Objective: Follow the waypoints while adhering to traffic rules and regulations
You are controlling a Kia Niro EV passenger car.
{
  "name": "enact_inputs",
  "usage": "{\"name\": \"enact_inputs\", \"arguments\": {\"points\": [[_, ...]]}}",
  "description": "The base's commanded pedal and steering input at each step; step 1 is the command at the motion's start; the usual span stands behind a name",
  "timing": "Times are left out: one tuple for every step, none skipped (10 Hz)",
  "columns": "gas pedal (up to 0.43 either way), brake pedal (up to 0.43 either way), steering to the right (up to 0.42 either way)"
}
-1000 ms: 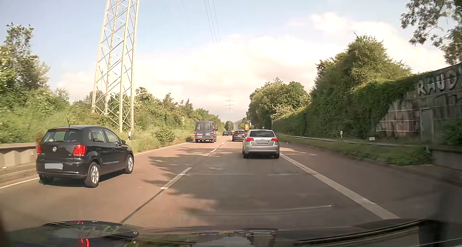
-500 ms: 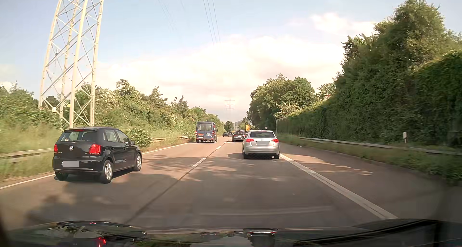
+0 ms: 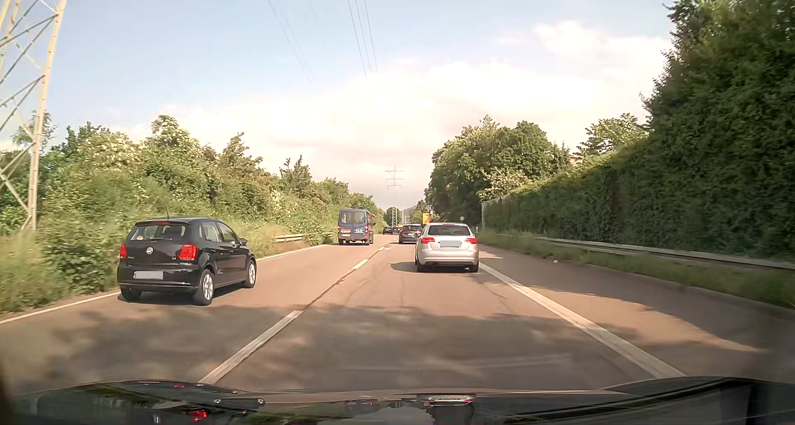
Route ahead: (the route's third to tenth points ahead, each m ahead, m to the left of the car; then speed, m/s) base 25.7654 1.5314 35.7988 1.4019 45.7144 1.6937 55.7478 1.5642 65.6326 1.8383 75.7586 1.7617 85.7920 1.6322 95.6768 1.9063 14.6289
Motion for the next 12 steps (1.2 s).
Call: {"name": "enact_inputs", "arguments": {"points": [[0.02,0.0,0.002],[0.02,0.0,0.002],[0.028,0.0,0.002],[0.039,0.0,0.002],[0.047,0.0,0.002],[0.059,0.0,0.002],[0.059,0.0,0.002],[0.059,0.0,0.001],[0.059,0.0,0.001],[0.059,0.0,0.0],[0.059,0.0,0.001],[0.059,0.0,0.0]]}}
